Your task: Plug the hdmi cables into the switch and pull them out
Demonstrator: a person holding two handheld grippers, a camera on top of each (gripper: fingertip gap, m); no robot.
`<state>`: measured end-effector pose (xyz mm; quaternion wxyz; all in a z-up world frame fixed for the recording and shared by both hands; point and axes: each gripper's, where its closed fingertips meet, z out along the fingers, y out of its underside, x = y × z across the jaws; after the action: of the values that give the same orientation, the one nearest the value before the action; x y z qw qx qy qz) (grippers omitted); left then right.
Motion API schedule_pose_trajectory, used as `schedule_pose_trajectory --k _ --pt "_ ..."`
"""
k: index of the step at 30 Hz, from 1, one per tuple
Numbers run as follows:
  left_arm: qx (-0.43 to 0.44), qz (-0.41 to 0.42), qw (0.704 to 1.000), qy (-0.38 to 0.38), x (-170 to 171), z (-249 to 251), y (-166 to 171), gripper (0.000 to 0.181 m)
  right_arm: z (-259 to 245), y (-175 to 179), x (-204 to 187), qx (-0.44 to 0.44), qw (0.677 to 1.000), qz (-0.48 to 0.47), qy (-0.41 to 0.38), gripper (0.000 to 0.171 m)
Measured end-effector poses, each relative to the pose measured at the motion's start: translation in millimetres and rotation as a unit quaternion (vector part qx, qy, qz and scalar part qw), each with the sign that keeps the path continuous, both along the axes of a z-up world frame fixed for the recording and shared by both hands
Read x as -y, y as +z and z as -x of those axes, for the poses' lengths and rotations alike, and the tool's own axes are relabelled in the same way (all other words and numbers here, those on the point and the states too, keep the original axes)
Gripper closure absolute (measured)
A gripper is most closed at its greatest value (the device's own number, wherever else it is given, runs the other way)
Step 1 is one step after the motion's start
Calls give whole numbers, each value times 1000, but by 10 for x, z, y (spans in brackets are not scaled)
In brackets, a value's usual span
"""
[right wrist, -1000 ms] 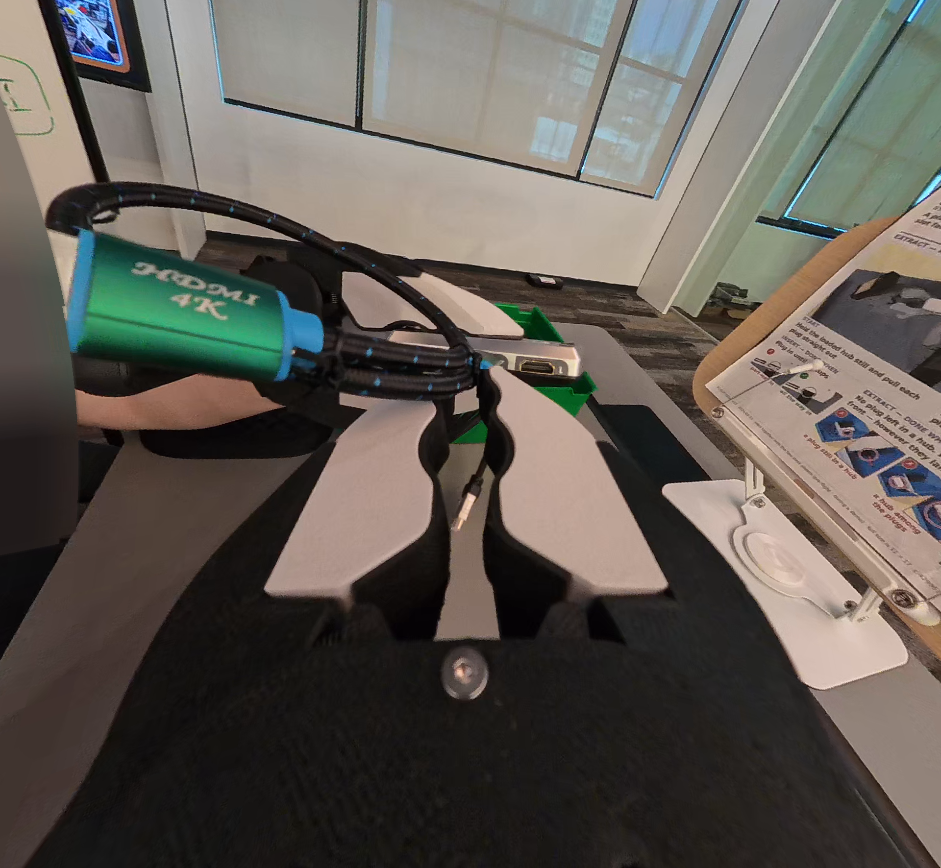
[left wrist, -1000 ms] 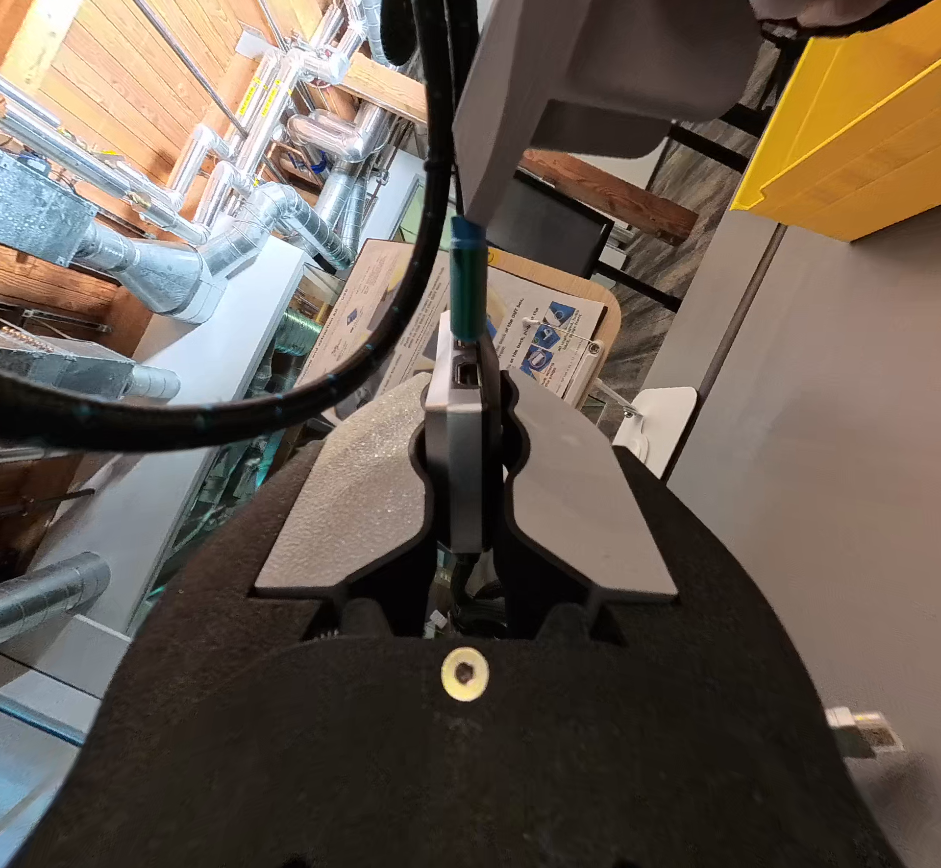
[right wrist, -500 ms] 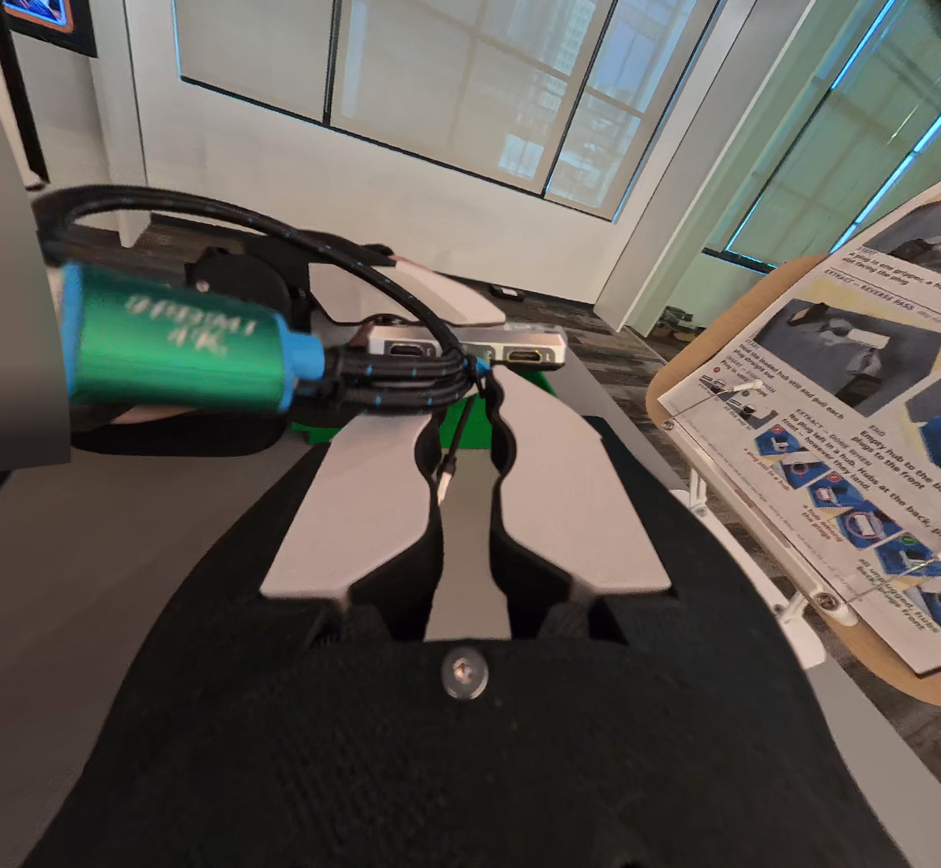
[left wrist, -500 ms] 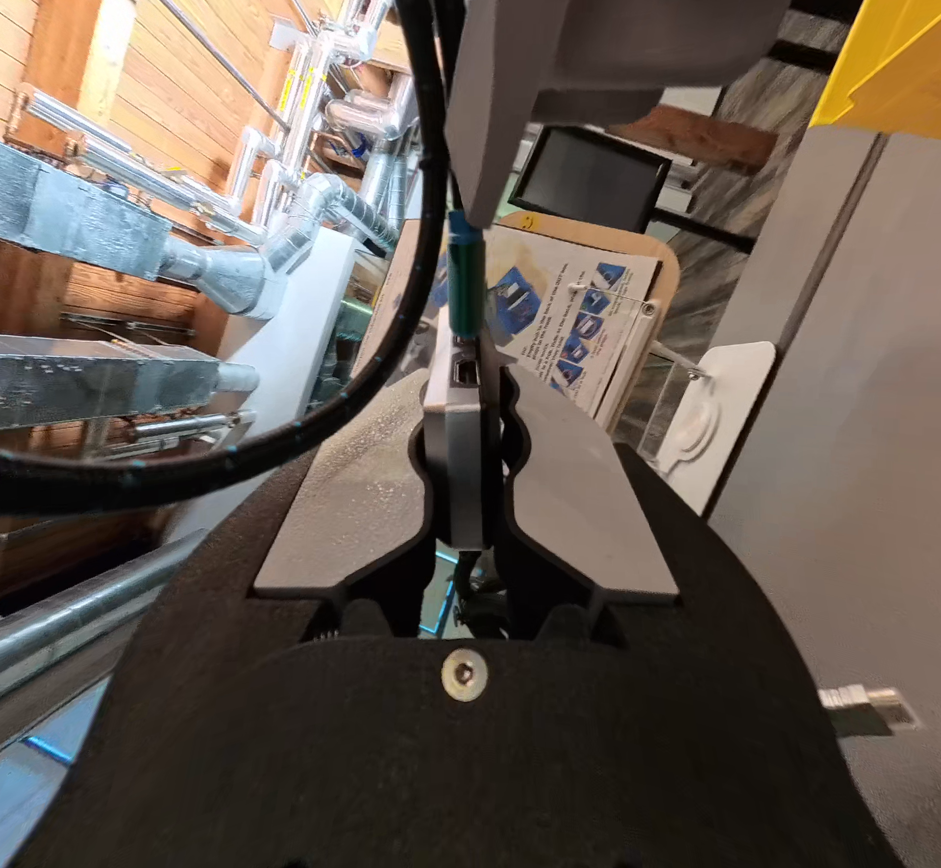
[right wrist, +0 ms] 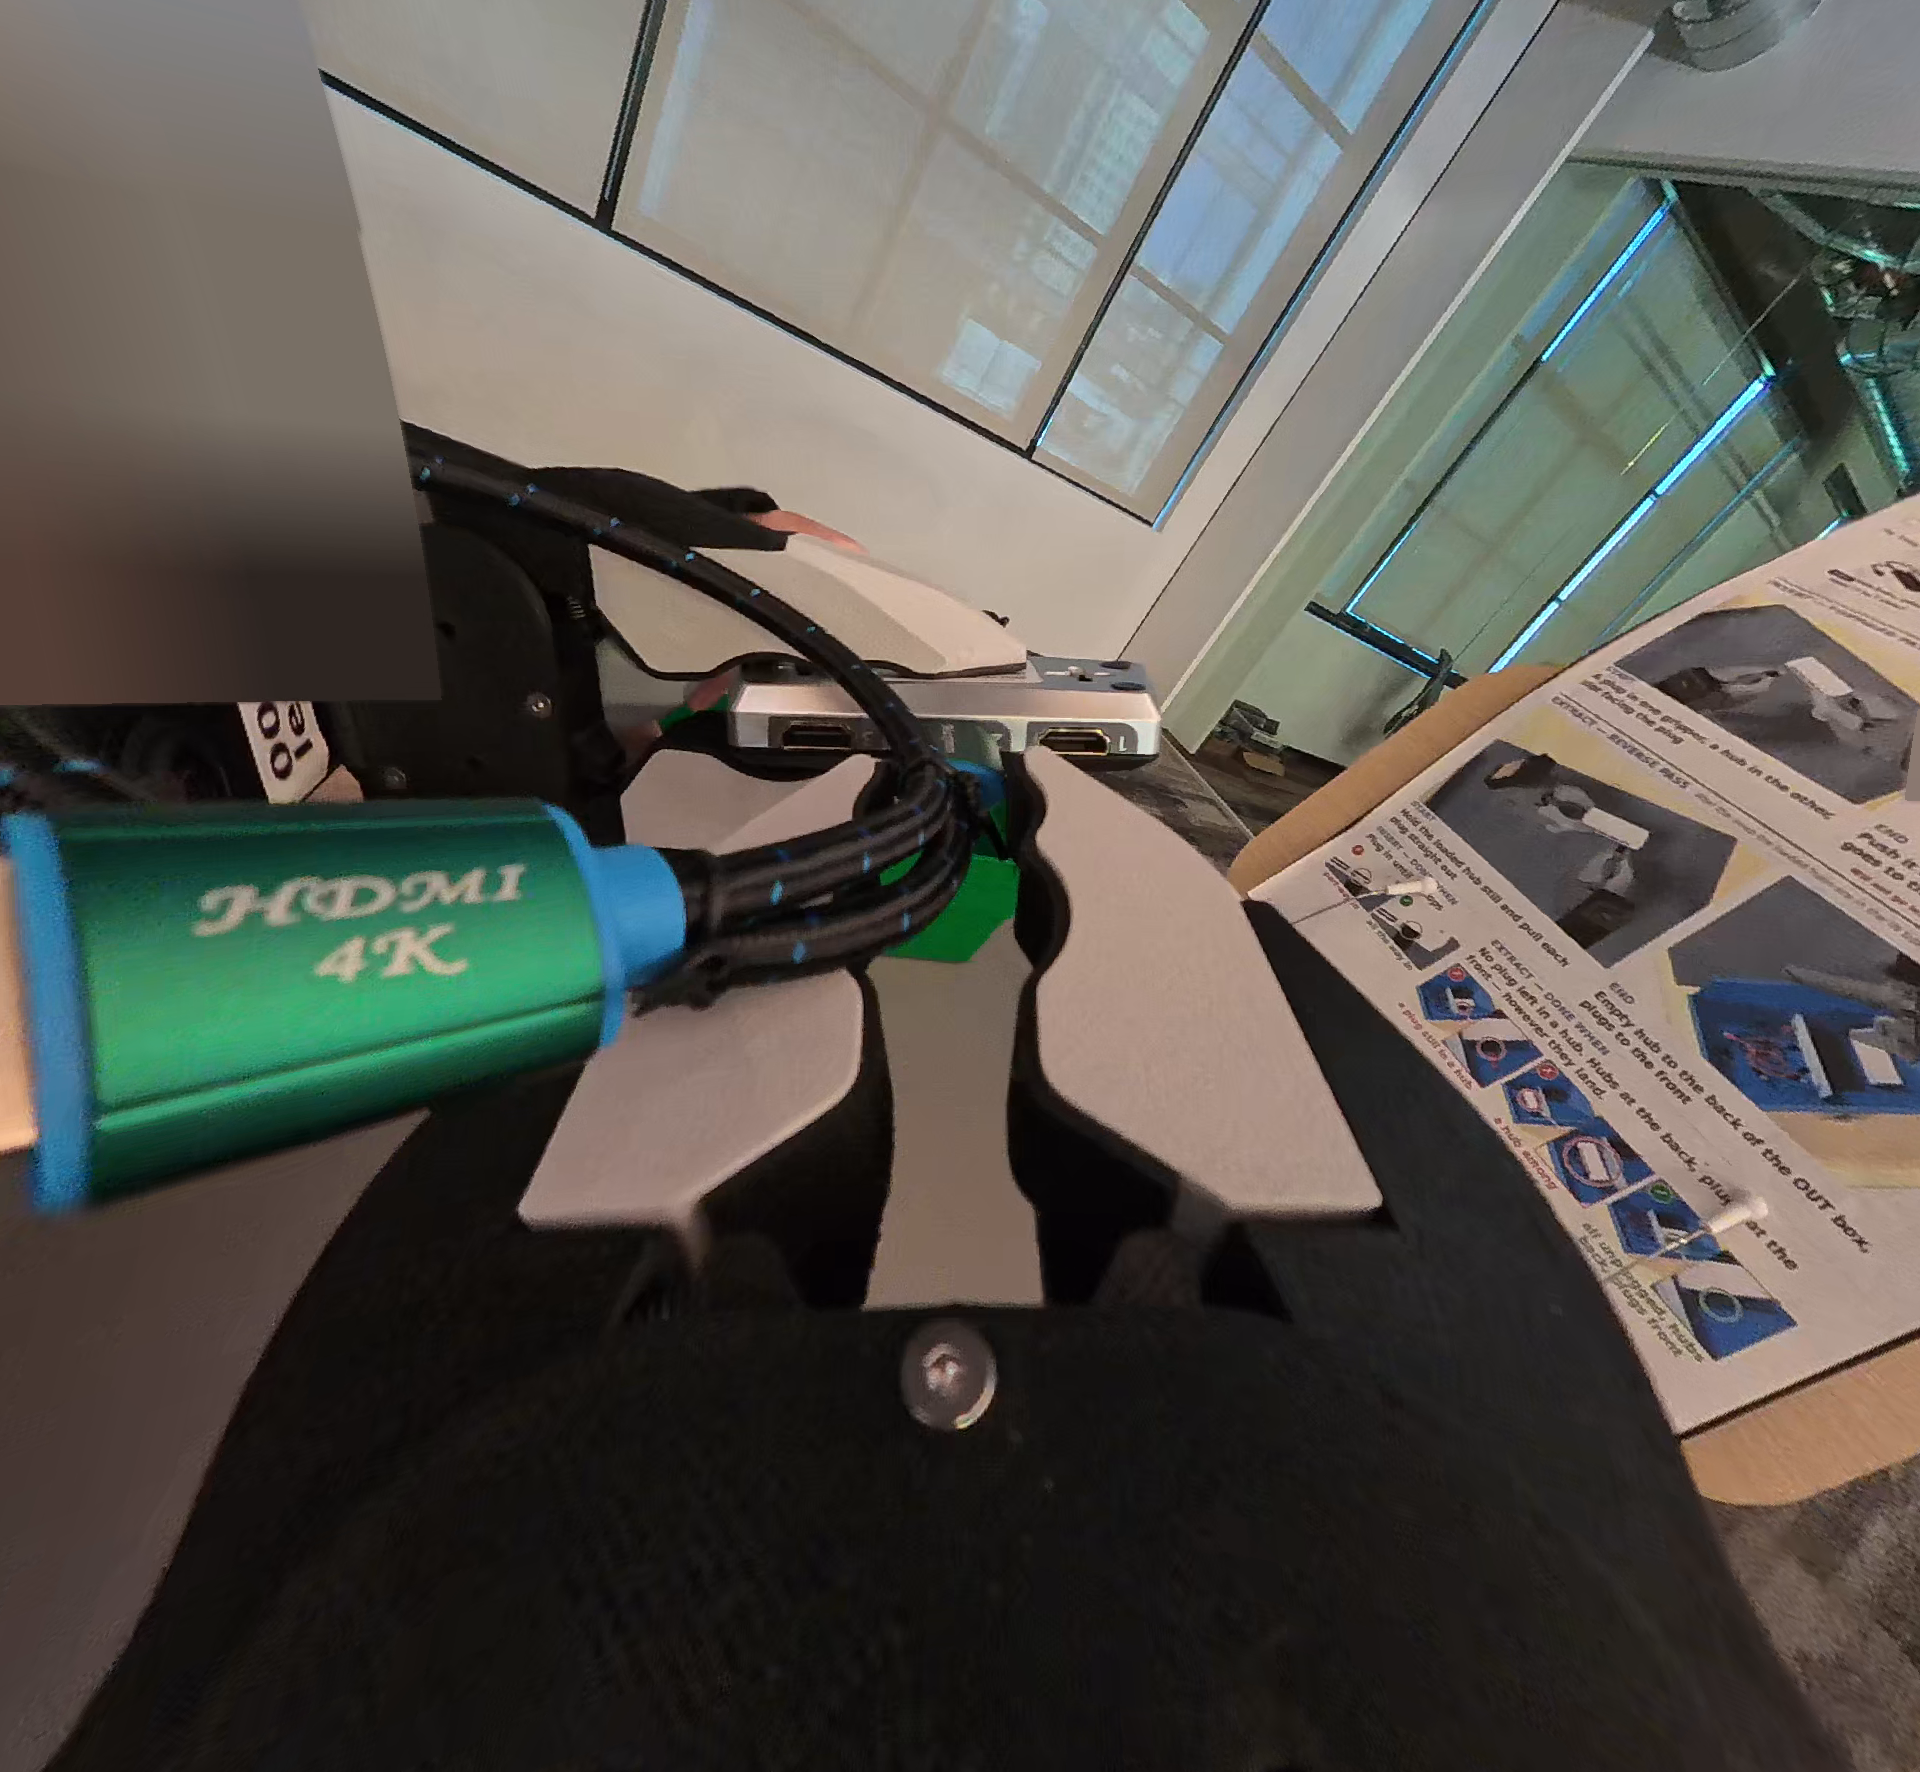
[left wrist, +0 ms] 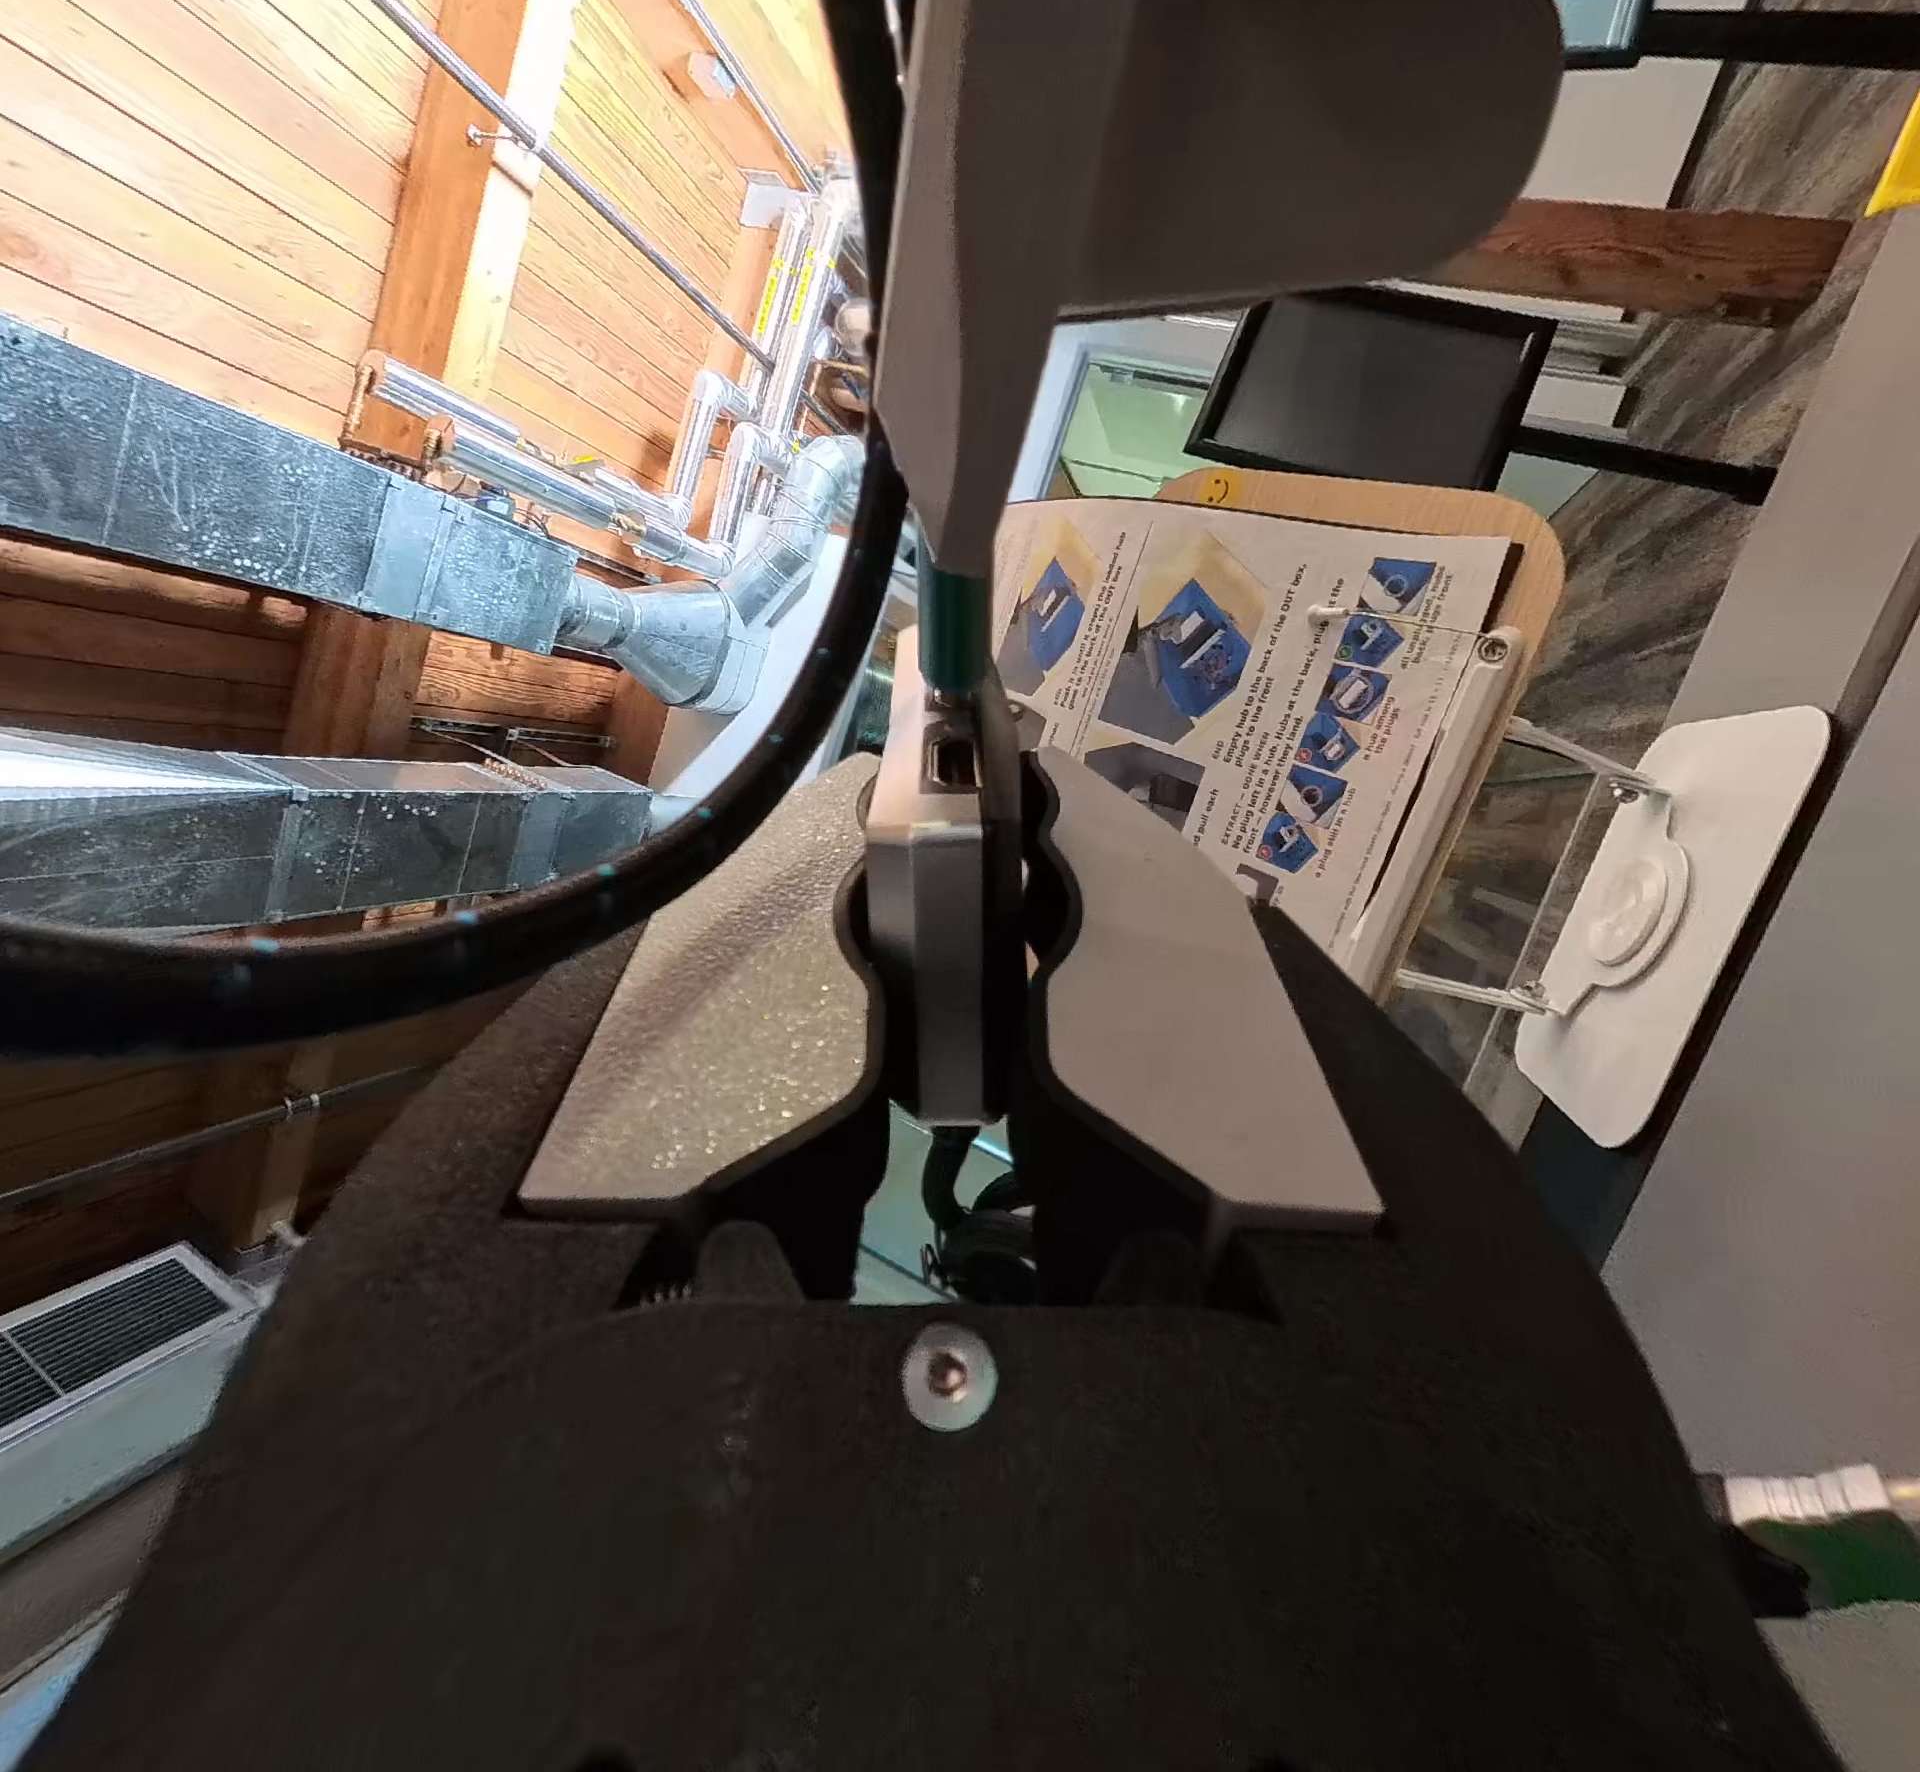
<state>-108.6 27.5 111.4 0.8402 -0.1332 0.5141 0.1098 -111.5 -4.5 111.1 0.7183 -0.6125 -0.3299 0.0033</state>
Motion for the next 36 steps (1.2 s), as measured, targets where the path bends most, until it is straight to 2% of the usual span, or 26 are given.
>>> schedule_pose_trajectory --k 9,17,18,20,21,25,30,36 --pt "2 26 999 -38 112 52 26 161 89 54 93 -5 1000 4 22 151" --pt "-43 57 997 -40 -58 -46 -76 159 -15 -24 -56 5 1000 26 -12 151" --pt "-51 67 995 -48 -74 -45 -82 159 -11 -48 -65 16 999 27 -8 149" --pt "-74 110 989 -65 -126 -38 -97 159 -45 -80 -66 32 999 20 -8 129" --pt "-94 133 983 -84 -137 -34 -120 159 -94 -99 -60 43 999 14 -15 124" --pt "-203 188 938 -210 39 53 -301 159 -261 -98 12 87 994 -53 -39 125" --pt "-244 221 888 -321 381 193 -296 160 -12 -248 14 188 980 -66 -28 128" --pt "-294 251 844 -371 561 244 -414 157 193 -414 23 228 973 -21 6 147"
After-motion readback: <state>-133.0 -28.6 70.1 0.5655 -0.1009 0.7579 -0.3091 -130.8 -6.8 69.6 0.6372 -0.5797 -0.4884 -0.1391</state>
